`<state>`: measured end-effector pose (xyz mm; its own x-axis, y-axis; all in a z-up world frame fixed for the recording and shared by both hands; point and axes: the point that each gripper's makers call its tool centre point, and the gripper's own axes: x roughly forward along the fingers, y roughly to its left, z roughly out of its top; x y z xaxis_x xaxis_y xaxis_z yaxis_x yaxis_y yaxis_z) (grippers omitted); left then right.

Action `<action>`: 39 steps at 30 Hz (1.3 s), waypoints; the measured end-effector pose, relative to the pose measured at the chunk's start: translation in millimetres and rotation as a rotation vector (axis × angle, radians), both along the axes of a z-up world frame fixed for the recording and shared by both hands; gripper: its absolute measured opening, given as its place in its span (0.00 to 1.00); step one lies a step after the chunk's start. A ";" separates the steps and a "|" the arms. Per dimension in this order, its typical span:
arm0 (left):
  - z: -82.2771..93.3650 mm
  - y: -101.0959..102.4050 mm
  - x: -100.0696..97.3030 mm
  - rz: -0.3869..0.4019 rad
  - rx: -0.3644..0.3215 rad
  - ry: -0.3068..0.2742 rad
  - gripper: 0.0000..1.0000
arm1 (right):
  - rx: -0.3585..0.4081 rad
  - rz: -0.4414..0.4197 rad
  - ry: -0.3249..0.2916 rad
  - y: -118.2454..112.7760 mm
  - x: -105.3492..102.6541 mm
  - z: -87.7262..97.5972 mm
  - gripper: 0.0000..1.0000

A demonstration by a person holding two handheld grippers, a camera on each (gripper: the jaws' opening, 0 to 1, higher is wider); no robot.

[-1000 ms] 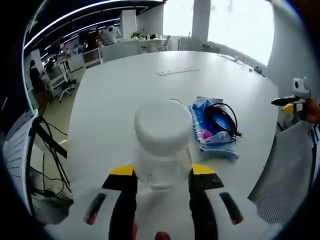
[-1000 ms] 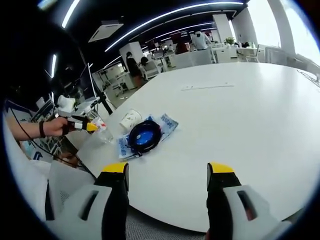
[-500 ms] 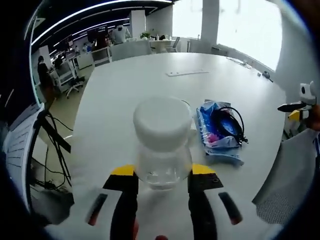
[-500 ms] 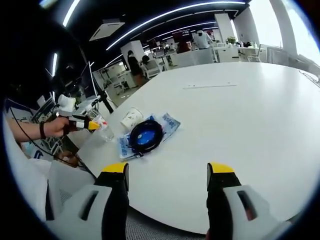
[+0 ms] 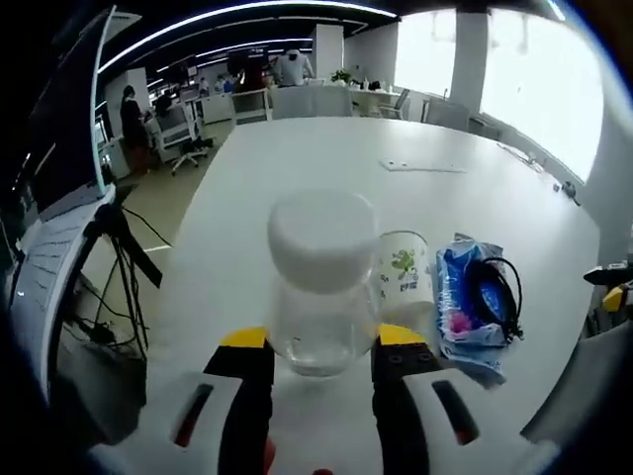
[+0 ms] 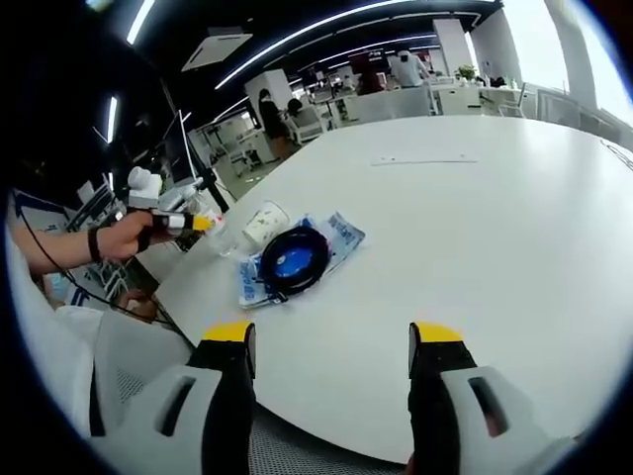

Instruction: Arrange the tabletop items into an orderly group along one side of the table until the central work area is clear of visible clutter.

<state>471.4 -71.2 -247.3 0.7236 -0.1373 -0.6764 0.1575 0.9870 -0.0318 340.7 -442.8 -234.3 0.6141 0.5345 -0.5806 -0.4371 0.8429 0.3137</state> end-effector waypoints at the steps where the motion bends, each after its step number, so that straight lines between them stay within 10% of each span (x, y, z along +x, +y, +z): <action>1: -0.9 1.8 4.2 0.009 0.001 -0.001 0.38 | -0.001 0.001 0.001 0.2 0.1 0.3 0.62; 39: -0.5 -3.6 51.4 0.113 0.009 0.030 0.38 | 0.003 -0.008 0.029 -5.5 2.2 -8.9 0.62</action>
